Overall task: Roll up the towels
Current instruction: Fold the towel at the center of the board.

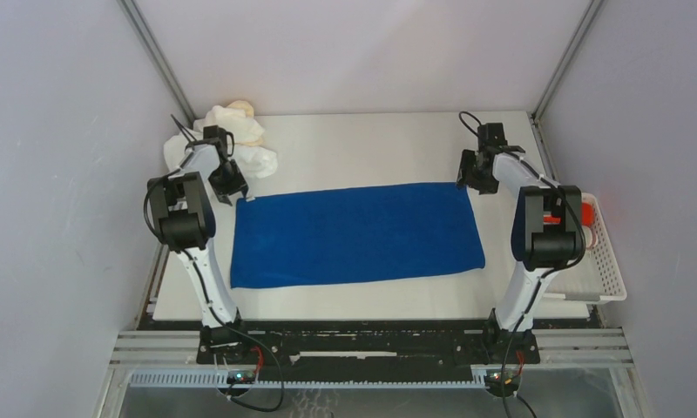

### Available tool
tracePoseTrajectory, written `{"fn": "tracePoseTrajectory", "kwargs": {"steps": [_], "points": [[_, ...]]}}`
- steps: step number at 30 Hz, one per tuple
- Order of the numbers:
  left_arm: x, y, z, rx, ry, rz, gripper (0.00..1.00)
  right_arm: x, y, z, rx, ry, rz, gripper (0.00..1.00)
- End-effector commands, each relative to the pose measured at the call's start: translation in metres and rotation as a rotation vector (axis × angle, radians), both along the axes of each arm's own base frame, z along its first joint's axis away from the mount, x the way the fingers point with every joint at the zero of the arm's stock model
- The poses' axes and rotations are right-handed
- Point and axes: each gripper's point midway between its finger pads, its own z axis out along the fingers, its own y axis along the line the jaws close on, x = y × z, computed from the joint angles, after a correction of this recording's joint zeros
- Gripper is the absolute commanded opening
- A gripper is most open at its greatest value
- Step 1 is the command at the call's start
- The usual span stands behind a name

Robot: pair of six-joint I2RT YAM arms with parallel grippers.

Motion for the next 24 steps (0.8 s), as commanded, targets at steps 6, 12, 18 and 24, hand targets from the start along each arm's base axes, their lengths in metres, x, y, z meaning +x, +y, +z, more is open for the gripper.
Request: {"fn": "tracePoseTrajectory", "kwargs": {"steps": [6, 12, 18, 24], "points": [[-0.006, -0.005, -0.015, -0.029, 0.058, -0.042, 0.33, 0.026, -0.011, -0.002, -0.106, 0.000, 0.054, 0.57], [-0.005, -0.007, -0.016, -0.026, 0.060, -0.067, 0.14, 0.039, -0.014, -0.014, -0.130, 0.030, 0.100, 0.54], [-0.005, -0.008, -0.019, -0.029, 0.068, -0.081, 0.03, 0.048, -0.006, -0.028, -0.129, 0.075, 0.156, 0.50], [-0.005, -0.007, -0.020, -0.023, 0.073, -0.090, 0.00, 0.051, 0.005, -0.037, -0.114, 0.120, 0.232, 0.46]]}}
